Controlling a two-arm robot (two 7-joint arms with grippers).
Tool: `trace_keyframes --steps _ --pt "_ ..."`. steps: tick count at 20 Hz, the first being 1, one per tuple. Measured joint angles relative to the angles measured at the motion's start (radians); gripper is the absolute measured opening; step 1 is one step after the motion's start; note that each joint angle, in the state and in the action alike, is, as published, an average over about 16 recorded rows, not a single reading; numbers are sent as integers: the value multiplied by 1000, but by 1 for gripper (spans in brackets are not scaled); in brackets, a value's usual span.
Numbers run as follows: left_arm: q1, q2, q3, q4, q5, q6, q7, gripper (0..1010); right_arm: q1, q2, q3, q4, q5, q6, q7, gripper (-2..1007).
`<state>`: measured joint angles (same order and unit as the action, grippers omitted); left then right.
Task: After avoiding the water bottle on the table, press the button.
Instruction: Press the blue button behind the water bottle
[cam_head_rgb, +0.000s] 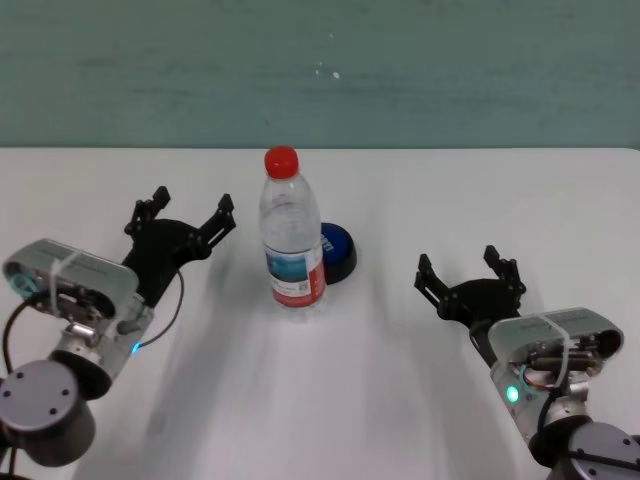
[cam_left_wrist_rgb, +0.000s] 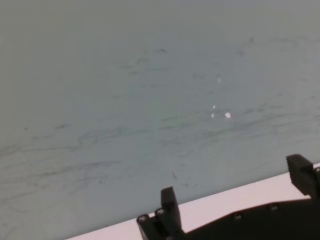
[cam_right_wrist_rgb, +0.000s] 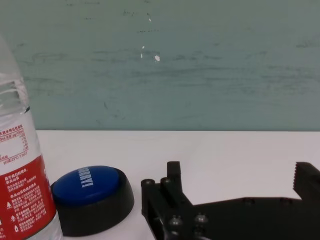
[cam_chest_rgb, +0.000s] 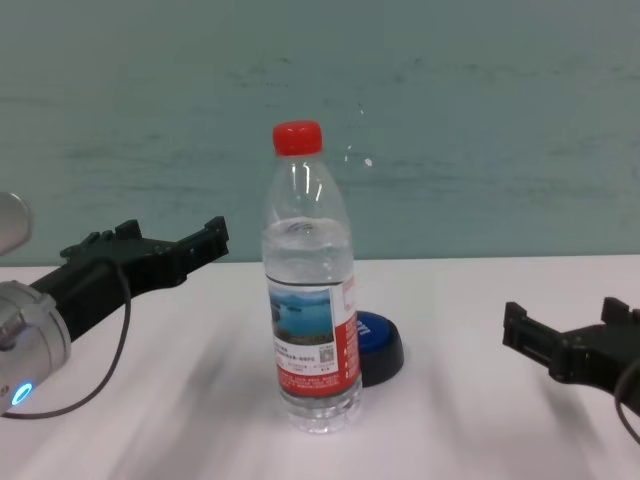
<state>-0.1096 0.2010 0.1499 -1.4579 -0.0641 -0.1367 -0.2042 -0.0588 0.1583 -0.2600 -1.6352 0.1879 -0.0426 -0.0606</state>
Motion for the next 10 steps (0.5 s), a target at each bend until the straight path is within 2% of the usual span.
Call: trace_keyframes --steps 10 --pt "-48 -7 8 61 19 -18 1 1010 0 0 0 0 0 0 0 1004"
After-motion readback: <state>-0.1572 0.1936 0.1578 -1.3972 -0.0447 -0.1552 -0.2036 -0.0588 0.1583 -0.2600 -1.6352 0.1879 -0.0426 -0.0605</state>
